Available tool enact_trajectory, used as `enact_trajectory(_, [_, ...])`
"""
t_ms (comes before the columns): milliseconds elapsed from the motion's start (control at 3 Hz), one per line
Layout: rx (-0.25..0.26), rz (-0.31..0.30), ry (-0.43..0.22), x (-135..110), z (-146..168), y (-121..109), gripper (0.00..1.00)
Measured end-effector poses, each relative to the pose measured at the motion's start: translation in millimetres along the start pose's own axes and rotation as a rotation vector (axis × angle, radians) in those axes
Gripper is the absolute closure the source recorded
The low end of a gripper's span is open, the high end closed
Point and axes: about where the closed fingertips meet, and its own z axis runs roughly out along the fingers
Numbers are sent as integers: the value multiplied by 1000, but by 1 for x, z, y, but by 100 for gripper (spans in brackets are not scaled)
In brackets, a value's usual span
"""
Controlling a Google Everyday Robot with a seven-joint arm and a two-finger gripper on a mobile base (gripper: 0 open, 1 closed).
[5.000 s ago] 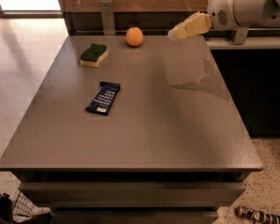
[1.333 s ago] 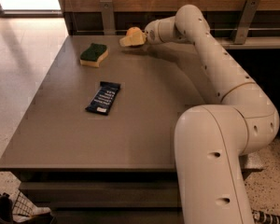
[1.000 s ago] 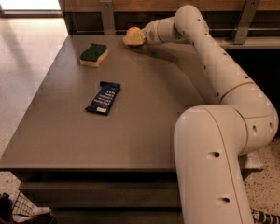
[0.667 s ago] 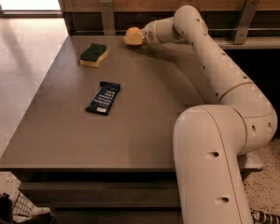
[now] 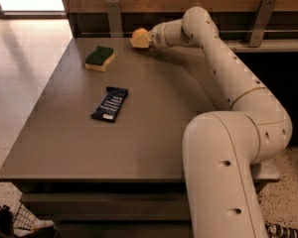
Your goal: Pick orange
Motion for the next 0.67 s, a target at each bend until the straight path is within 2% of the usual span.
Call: enact_trajectory(667, [-15, -20, 15, -7, -8, 8, 100])
